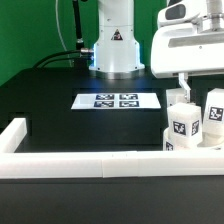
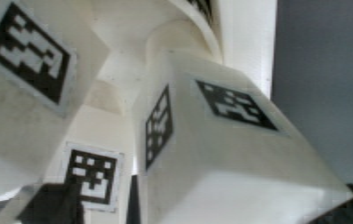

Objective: Assemble stool

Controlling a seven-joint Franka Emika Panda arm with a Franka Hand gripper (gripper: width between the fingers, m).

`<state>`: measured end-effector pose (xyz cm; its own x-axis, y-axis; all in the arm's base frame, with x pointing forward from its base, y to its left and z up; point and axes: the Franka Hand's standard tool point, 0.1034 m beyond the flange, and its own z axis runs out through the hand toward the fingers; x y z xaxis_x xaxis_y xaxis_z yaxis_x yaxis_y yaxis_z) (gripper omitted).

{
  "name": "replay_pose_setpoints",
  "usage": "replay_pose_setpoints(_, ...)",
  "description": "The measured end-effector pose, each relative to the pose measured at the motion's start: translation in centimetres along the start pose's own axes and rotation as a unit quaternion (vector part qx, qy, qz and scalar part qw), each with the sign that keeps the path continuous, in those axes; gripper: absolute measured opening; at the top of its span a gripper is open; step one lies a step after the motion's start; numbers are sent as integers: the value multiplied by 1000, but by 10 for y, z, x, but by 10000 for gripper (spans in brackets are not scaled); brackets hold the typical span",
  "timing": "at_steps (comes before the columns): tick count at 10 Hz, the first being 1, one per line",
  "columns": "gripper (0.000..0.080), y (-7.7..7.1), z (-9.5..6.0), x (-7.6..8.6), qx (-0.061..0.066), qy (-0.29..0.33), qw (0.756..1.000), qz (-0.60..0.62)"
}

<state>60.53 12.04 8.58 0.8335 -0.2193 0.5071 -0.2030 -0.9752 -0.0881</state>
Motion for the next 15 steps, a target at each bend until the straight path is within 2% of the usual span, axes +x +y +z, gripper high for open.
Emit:
replay_pose_setpoints(7,649,-1,0,0,0,-3,1000,2)
replay_pose_setpoints(9,649,-7,-13,3,3,-61,998,31)
replay_pose_setpoints(11,649,-7,-11,-2,-2,-91,995,46)
replay_pose_setpoints(12,649,-7,-11,1,-6,-133,989,59)
replay_pose_setpoints(13,649,-4,-9,25,-3,-129,989,71)
replay_pose_setpoints(15,649,0,-8,25,-6,-149,986,75)
